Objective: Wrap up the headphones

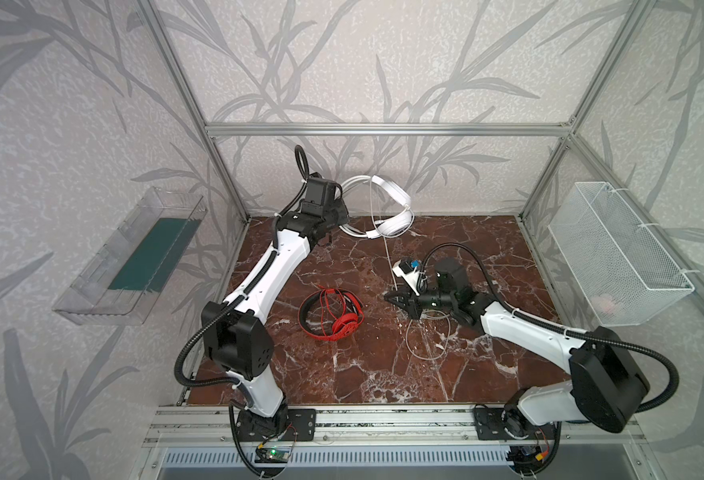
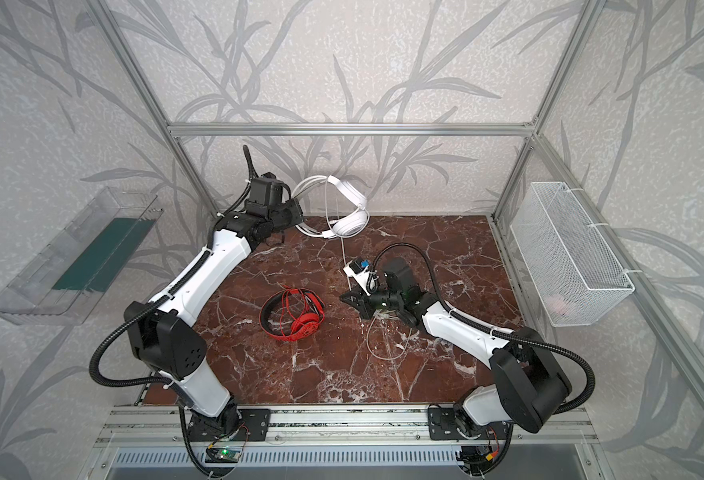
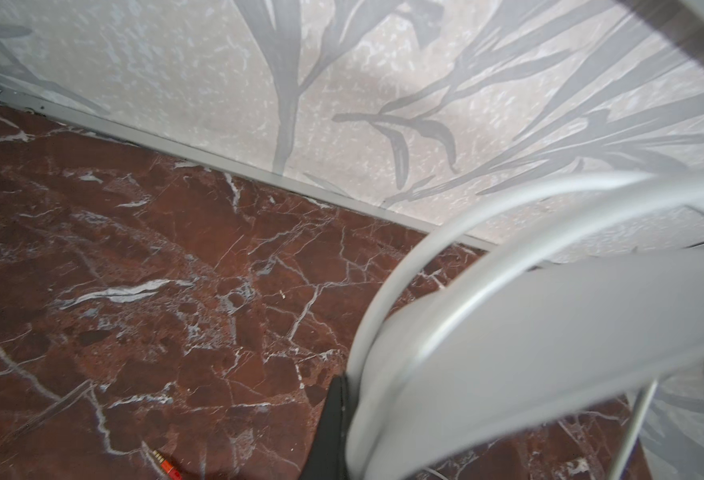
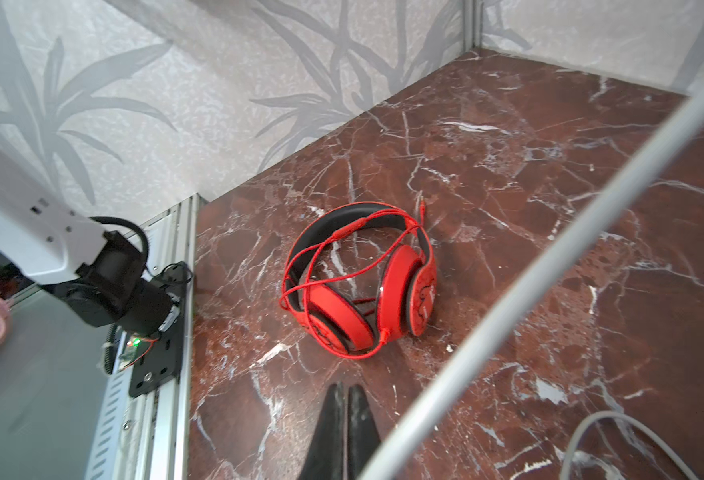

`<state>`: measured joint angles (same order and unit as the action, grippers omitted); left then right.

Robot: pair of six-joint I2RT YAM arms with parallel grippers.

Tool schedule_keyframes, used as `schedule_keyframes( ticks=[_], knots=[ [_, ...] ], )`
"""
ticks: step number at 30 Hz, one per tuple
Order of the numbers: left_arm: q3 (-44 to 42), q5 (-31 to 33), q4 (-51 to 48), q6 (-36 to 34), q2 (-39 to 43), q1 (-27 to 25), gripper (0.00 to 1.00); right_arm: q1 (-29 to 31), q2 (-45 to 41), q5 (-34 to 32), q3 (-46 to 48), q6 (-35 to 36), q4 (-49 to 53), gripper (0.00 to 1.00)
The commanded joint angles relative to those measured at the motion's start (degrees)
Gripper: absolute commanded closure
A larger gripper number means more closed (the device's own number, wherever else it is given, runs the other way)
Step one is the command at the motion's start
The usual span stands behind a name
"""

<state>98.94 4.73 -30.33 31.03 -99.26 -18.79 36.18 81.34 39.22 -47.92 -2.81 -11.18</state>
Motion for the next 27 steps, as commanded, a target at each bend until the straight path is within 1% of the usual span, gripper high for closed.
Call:
schedule_keyframes(
  ticks=[1,5,9,12,14,17,23,27],
  knots=[
    [3.4,4.3,0.5,-1.5,-0.9,-0.6,1.0,0.4,-1.4,7.9,-3.2,1.9,4.6,0.98],
    [4.5,6.1,-1.2,-3.8,-2.9,-1.3,1.0,0.4,-1.8,10.8,-5.8,3.1,8.3,0.98],
    [5.1,7.3,-3.0,-6.5,-4.3,-2.3,1.0,0.3,-2.2,11.5,-10.2,7.5,16.3,0.98],
    [6.5,7.6,-5.1,-9.3,-5.8,-3.1,1.0,0.2,-0.8,12.7,-16.7,13.8,28.8,0.97],
    [7.5,8.4,-6.7,-11.6,-6.8,-3.8,1.0,0.1,0.9,13.4,-22.0,18.1,38.8,0.97],
    [9.3,10.1,-9.3,-14.5,-8.2,-4.5,1.0,-0.4,2.4,13.5,-27.0,23.1,47.3,0.97],
    [10.8,10.3,-12.0,-17.2,-9.4,-5.0,1.0,-1.5,4.1,11.0,-33.3,30.2,56.9,0.96],
    [11.4,9.2,-12.5,-19.4,-9.5,-5.3,1.0,-1.7,6.4,7.2,-38.9,34.8,64.8,0.96]
  ],
)
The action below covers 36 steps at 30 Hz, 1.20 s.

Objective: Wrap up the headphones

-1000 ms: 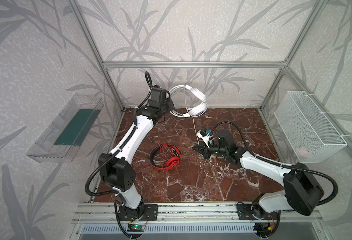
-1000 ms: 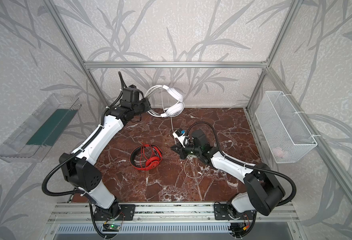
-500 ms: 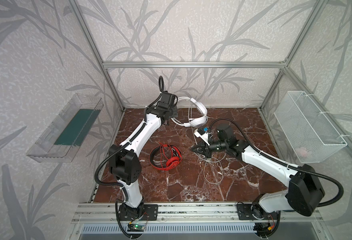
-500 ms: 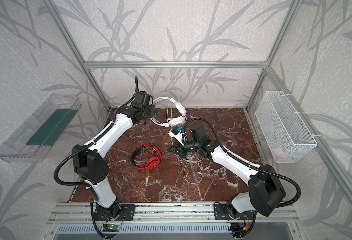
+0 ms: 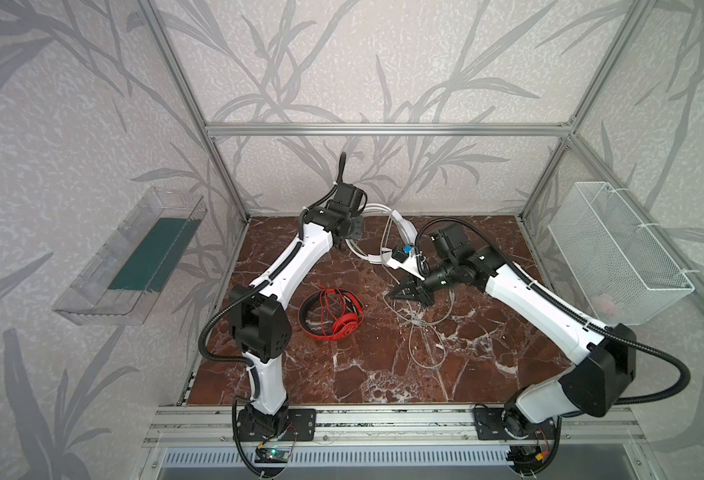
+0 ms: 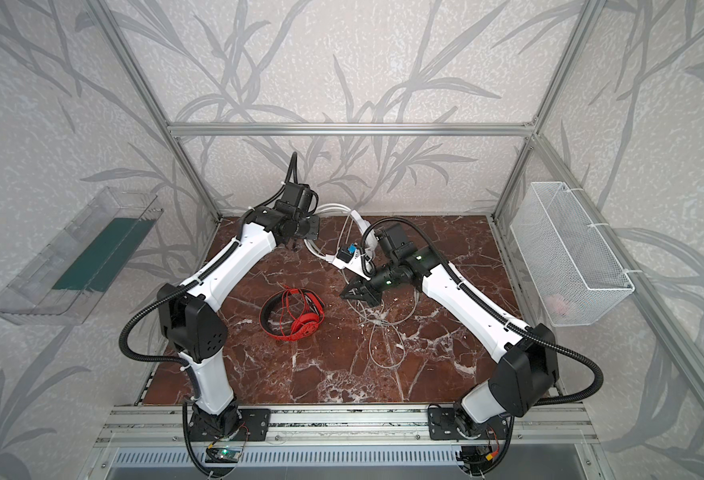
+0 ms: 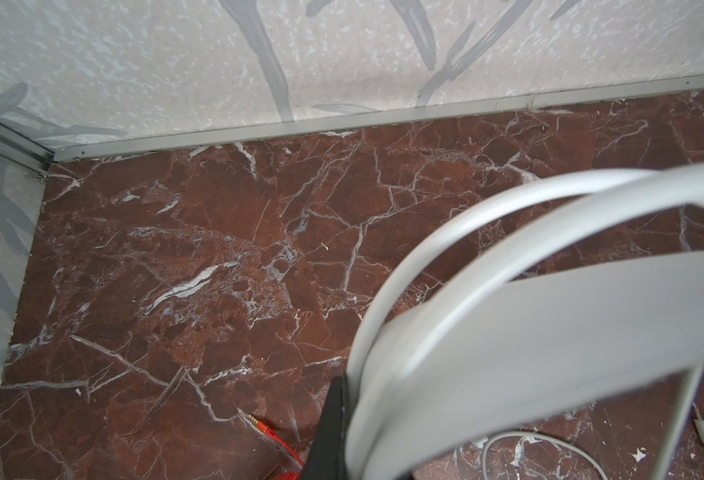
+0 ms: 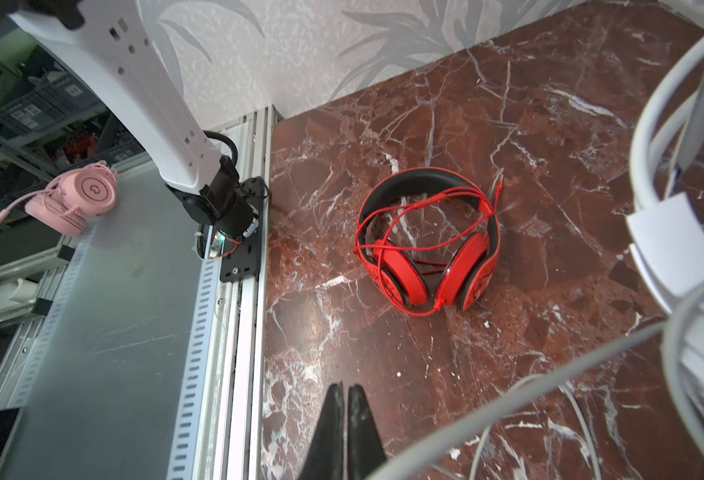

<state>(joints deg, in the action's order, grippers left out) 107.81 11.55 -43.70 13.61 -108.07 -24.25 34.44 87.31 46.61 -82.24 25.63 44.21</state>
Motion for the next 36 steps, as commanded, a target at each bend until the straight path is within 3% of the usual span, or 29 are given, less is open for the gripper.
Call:
schedule_keyframes(
  ticks=[1,7,11,18,29,36],
  knots=[
    [2.9,2.5,0.5,-2.4,-0.8,0.1,1.0,0.1,1.3,-1.2,-6.3,7.3,11.6,0.96],
    [4.0,6.1,-0.9,-0.6,-0.8,0.2,1.0,-0.2,3.1,-2.8,-6.4,8.1,12.5,0.95],
    [7.5,6.6,-2.8,4.6,-0.9,0.9,1.0,-1.2,-0.4,2.1,4.1,1.6,-1.2,0.94],
    [14.9,10.0,-3.7,6.8,-0.9,0.9,1.0,-1.2,-4.1,5.7,18.0,-9.0,-20.8,0.94],
    [16.9,11.6,2.4,10.4,1.7,0.9,1.0,-1.3,2.4,8.4,25.2,-16.1,-34.7,0.89],
    [19.7,13.0,3.4,10.4,0.6,0.9,1.0,-1.2,7.9,9.1,26.5,-20.8,-42.4,0.8]
  ],
)
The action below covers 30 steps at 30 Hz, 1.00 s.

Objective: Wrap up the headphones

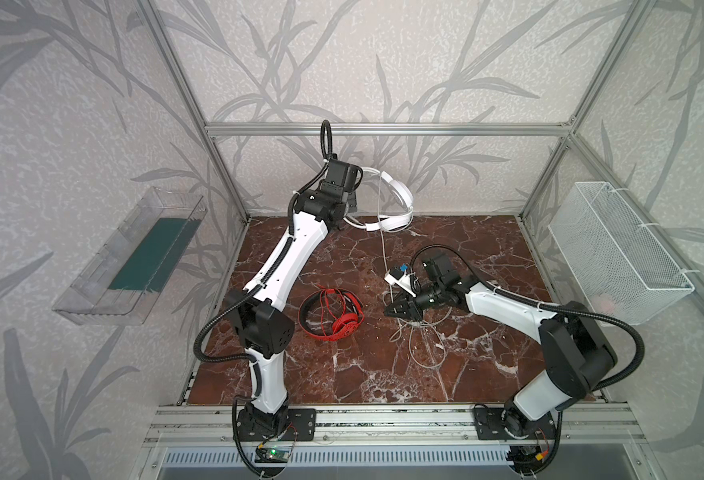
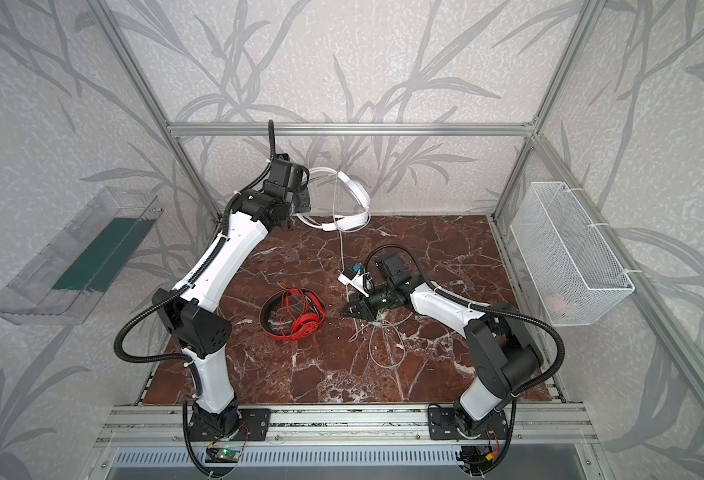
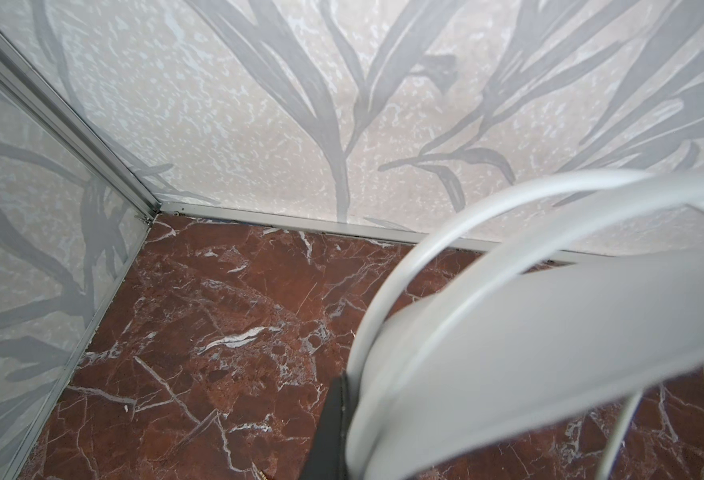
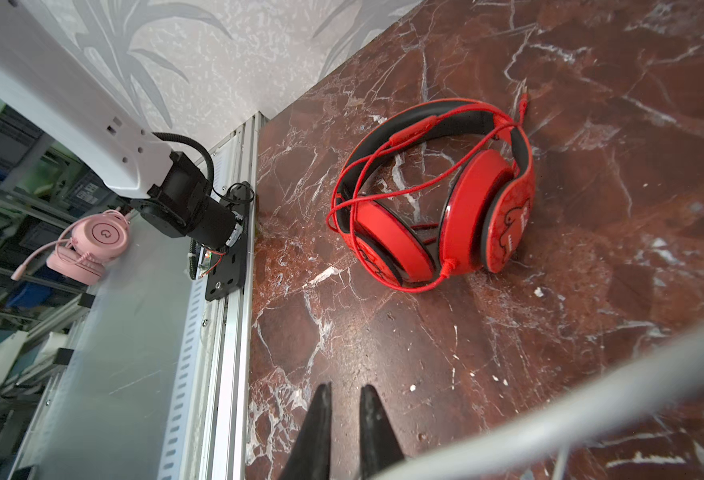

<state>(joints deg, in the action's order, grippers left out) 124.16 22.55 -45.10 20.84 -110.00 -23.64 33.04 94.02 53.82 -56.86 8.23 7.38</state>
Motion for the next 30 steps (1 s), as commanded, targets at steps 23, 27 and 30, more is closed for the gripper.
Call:
schedule_keyframes(
  ticks=[23,27,30],
  knots=[
    [8.0,0.7,5.2,1.3,1.9,0.6,1.0,-0.7,6.7,-11.8,6.5,-14.2,-25.5,0.48],
    [7.1,-1.2,5.5,1.4,3.3,0.5,1.0,-1.5,4.1,-23.0,7.3,-13.3,-23.2,0.39],
    [5.4,-2.5,6.6,1.5,4.8,0.5,1.0,-3.7,4.7,-24.4,7.8,-15.8,-26.4,0.33]
  ],
)
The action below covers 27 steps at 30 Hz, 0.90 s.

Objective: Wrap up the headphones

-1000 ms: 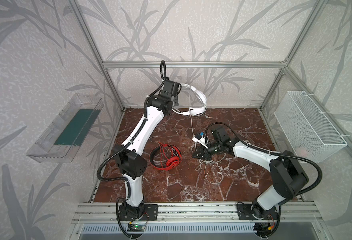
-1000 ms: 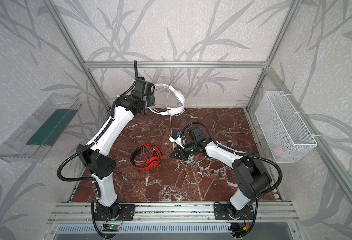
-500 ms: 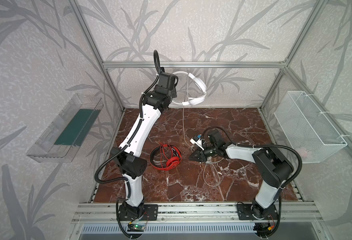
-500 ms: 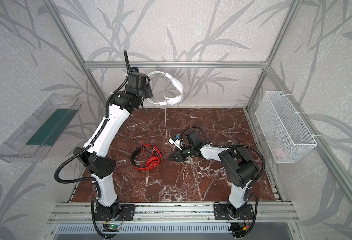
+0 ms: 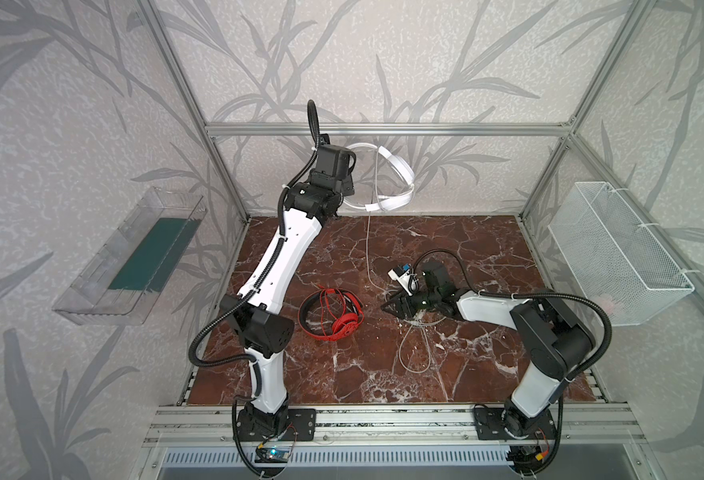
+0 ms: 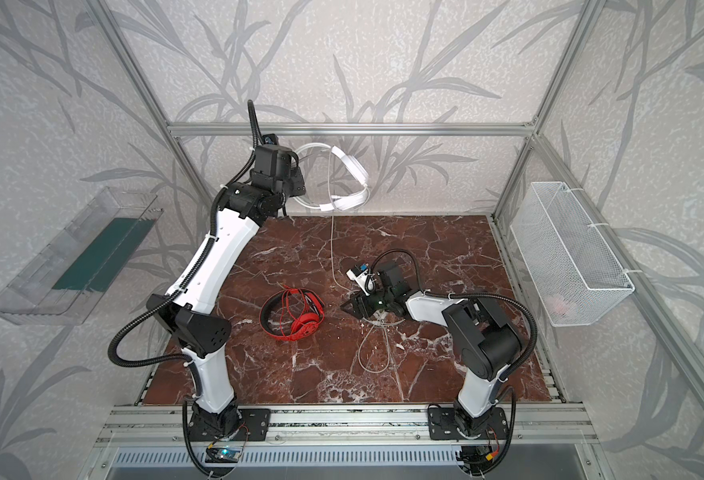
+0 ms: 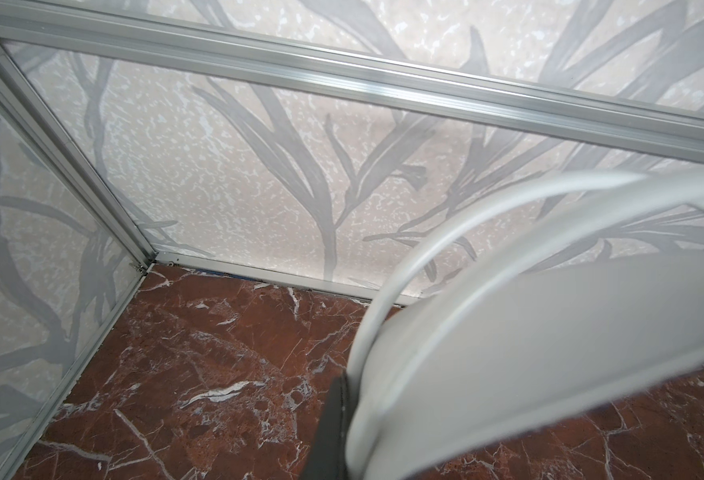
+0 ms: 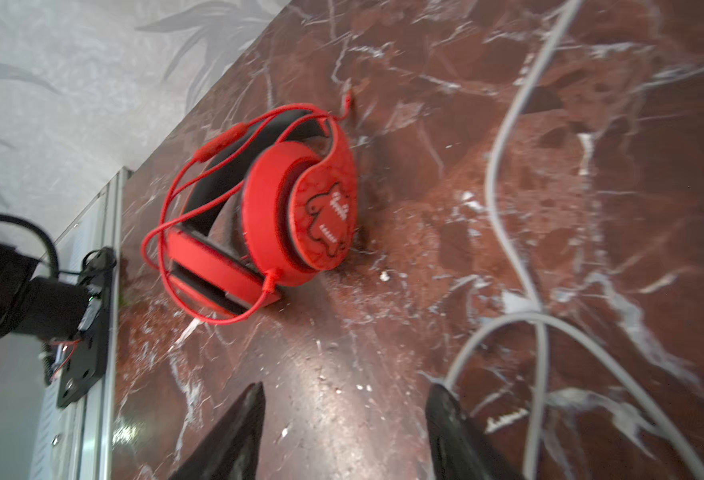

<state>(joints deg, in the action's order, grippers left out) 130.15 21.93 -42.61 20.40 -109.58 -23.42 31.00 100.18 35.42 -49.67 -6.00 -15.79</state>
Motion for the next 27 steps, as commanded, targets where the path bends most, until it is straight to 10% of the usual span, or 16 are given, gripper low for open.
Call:
schedule_keyframes(
  ticks=[1,27],
  knots=[
    [-1.1,-2.4,4.4,1.9,5.0,0.3,1.0,-2.4,-0.6,-5.8,0.3,-2.7,-4.3,0.33],
    [-3.1,-3.4,2.4,2.4,5.6,0.4,1.0,-0.3,24.3,-2.4,-21.1,-11.2,-12.5,0.29]
  ],
)
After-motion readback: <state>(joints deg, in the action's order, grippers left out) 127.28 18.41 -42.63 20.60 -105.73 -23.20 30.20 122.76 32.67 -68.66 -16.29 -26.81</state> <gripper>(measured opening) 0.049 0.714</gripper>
